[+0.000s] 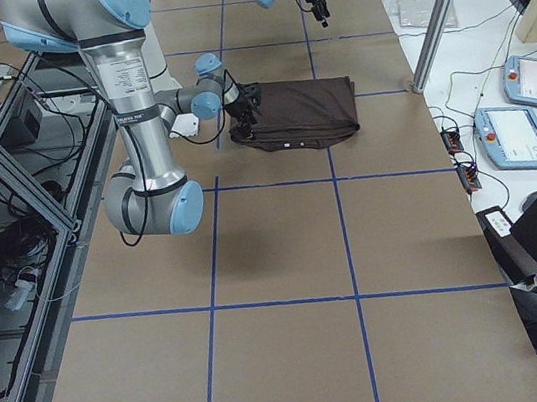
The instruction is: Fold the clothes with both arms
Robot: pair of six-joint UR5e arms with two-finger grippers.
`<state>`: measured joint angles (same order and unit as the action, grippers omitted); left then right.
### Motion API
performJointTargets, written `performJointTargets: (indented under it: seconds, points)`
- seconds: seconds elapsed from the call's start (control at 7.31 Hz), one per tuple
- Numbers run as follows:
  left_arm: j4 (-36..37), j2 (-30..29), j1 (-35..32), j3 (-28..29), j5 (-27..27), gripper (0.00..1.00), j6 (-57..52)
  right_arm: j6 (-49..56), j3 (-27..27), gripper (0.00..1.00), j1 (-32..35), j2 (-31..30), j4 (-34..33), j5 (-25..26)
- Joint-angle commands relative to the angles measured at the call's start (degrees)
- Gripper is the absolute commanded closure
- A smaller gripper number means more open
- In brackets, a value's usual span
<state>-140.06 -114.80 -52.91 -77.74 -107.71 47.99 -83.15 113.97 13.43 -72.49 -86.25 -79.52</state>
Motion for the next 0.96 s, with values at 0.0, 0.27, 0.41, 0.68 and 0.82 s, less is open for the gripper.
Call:
performJointTargets:
  seconds: [0.0,0.27,0.41,0.68,0.82]
  points:
    - [0.05,0.01,0.09,0.04,-0.22,0.00,0.00,2.88,-2.08,0.00,-3.84,2.96,-1.82,0.24]
    - [0.05,0.10,0.09,0.04,-0.13,0.00,0.09,8.77,-1.91,0.28,-4.20,3.40,-1.82,-0.11]
    - [0.05,0.19,0.09,0.04,-0.13,0.00,0.09,10.01,-1.91,0.62,-4.29,4.01,-1.82,-0.20]
    - [-0.47,0.98,0.09,-0.05,-0.13,0.00,1.14,11.07,-1.83,0.84,-4.20,4.02,-1.82,-0.37]
    - [-0.47,0.98,0.09,-0.13,-0.13,0.00,1.14,12.56,-1.83,0.84,-4.20,4.02,-1.82,-0.29]
